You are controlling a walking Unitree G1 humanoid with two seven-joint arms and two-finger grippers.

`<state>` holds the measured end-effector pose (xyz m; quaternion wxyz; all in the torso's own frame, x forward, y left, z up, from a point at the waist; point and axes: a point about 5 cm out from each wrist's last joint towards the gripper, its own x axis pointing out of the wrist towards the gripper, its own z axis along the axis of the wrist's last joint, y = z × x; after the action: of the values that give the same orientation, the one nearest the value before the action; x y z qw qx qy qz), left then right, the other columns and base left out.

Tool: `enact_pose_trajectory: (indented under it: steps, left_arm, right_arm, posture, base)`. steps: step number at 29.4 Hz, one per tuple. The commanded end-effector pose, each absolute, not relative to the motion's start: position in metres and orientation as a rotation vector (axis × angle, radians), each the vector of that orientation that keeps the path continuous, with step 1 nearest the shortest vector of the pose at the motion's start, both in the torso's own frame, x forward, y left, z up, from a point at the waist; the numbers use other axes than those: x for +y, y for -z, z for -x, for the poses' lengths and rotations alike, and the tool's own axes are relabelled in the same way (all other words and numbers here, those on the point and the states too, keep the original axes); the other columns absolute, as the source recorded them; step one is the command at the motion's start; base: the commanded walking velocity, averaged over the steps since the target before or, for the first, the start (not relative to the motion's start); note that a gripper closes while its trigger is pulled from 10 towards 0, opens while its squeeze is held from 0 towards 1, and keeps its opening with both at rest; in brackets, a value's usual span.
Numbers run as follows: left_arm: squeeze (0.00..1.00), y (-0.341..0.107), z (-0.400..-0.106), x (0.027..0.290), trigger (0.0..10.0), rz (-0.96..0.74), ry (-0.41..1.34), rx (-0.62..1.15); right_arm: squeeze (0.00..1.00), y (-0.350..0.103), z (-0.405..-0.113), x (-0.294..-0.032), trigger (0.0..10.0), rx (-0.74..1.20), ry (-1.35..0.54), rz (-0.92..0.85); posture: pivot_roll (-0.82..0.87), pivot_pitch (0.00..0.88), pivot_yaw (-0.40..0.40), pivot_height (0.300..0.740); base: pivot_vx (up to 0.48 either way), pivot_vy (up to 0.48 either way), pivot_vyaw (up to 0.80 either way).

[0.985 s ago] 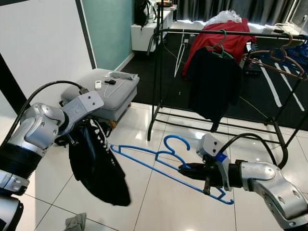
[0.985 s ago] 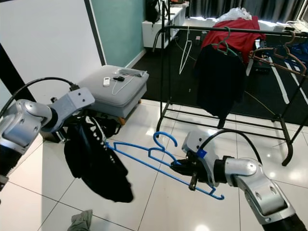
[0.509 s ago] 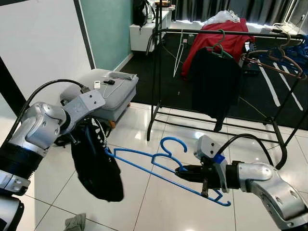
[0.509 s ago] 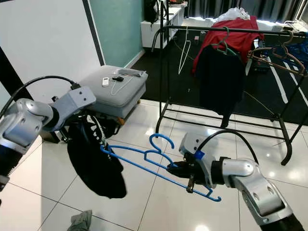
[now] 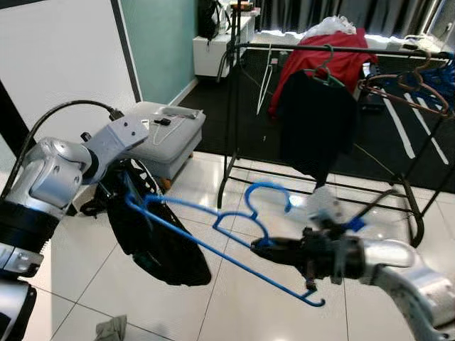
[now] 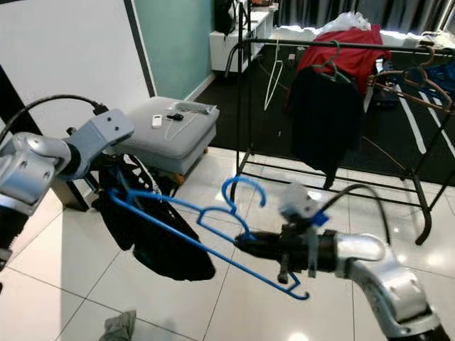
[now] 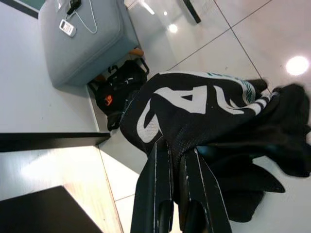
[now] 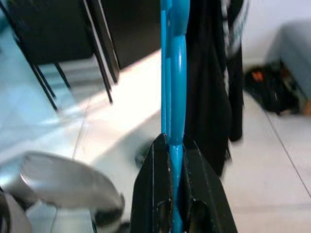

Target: Hang hanger

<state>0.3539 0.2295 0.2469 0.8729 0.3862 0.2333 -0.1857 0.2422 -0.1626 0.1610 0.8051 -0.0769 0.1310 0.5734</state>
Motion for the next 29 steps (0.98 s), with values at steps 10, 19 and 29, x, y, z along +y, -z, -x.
enact_pose_trajectory:
  steps: [10,19,29]
  left_arm:
    - [0.00,-0.257,-0.351,0.224,10.0,-0.793,0.379,0.446]
    - [0.00,-0.253,-0.346,0.213,10.0,-0.785,0.408,0.439]
    - [0.00,-0.246,-0.344,0.201,10.0,-0.780,0.441,0.443]
  right_arm:
    - [0.00,-0.141,-0.264,-0.163,10.0,0.377,-1.042,0.275]
    - [0.00,-0.143,-0.268,-0.149,10.0,0.332,-1.063,0.224]
    - [0.00,-0.154,-0.245,-0.141,10.0,0.315,-1.272,0.184]
  posture:
    - [-0.03,0.000,0.029,0.740]
    - [-0.03,0.000,0.022,0.740]
    - [-0.03,0.000,0.025,0.740]
  base:
    - [0.000,0.000,0.00]
    - [0.000,0.000,0.00]
    - [0.000,0.000,0.00]
